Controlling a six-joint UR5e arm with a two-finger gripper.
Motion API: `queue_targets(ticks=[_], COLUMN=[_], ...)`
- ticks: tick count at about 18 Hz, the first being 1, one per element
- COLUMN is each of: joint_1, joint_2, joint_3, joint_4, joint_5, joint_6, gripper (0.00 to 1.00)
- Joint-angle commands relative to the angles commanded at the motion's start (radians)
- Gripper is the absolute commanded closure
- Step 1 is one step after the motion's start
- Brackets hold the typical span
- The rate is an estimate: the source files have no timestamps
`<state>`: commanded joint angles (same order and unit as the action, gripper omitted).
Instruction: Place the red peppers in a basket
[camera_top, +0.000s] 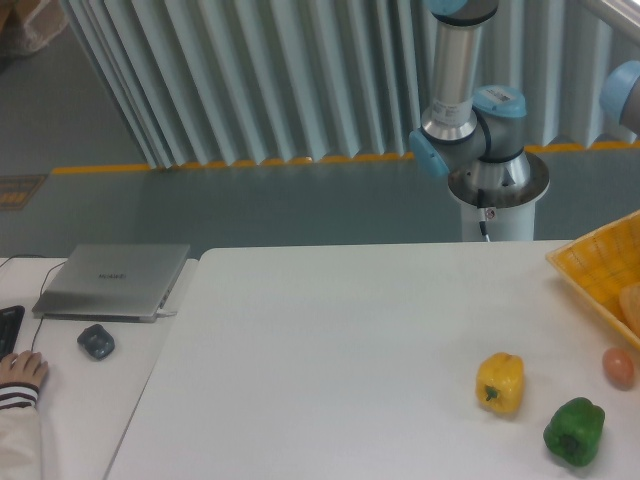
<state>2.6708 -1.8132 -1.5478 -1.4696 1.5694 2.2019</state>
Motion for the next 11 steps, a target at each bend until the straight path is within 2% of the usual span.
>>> queue_targets(ticks=[4, 6, 8, 11], joint_1=[-0.074, -0.091, -0.097, -0.101], joint_2=[-0.008, -0.009, -0.009, -0.009], joint_3=[0.029, 0.029, 0.022, 0.023], joint_4=[0.0, 0.035, 0.063, 0.067], joint_5=[-0.009, -0.058, -0.101, -0.107], joint_6=[-0.218, -0.305, -0.35, -0.382], gripper=[0.0, 0.0, 0.0, 0.0])
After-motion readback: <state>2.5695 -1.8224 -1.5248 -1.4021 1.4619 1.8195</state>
